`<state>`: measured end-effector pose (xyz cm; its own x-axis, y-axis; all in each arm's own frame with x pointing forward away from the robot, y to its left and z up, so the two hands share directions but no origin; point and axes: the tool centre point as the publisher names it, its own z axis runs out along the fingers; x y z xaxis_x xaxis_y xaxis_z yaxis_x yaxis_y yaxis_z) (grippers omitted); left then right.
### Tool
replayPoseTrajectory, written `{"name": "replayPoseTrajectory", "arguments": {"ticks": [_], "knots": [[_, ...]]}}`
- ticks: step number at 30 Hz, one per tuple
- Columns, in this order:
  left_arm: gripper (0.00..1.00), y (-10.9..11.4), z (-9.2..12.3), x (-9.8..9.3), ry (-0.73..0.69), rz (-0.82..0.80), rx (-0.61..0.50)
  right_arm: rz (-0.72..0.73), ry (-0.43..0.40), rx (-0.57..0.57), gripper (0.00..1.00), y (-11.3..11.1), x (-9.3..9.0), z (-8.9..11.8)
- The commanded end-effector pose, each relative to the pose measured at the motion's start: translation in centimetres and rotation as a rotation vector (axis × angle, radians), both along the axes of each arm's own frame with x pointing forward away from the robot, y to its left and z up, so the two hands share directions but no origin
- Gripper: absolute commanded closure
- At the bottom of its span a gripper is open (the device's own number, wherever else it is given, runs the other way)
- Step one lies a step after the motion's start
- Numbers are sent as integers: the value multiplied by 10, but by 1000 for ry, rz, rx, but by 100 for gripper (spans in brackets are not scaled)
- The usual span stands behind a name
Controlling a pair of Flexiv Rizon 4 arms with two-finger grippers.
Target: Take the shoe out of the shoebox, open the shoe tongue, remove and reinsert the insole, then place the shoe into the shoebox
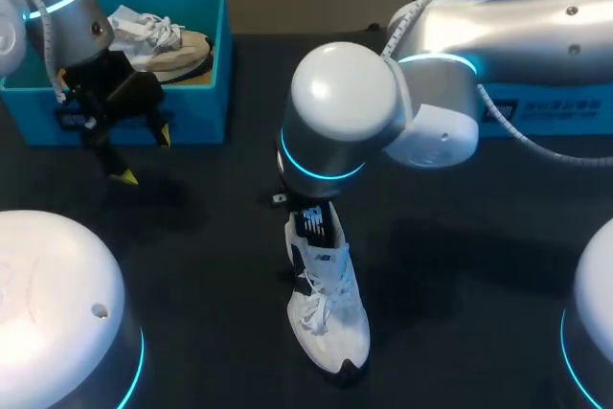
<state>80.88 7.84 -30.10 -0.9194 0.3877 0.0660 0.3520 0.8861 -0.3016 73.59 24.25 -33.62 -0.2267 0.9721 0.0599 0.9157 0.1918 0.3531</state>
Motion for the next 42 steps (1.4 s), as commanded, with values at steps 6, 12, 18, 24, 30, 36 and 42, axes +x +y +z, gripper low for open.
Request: {"name": "replayPoseTrajectory", "arguments": {"ticks": [6, 12, 18, 24, 30, 36, 42], "knots": [[0, 0, 1, 0, -1, -1, 3, -16, 0, -11, 100, -2, 5, -9], [0, 0, 1, 0, -1, -1, 3, -38, 1, -14, 100, -9, 6, -15], [0, 0, 1, 0, -1, -1, 3, -43, 8, -18, 100, -10, 6, -20], [0, 0, 1, 0, -1, -1, 3, -45, 10, -16, 100, -10, 6, -24], [0, 0, 1, 0, -1, -1, 3, -49, 18, -13, 100, -13, 9, -31], [0, 0, 1, 0, -1, -1, 3, -52, 32, -9, 100, -14, 10, -37], [0, 0, 1, 0, -1, -1, 3, -55, -8, -14, 100, -14, 8, -25]]}}
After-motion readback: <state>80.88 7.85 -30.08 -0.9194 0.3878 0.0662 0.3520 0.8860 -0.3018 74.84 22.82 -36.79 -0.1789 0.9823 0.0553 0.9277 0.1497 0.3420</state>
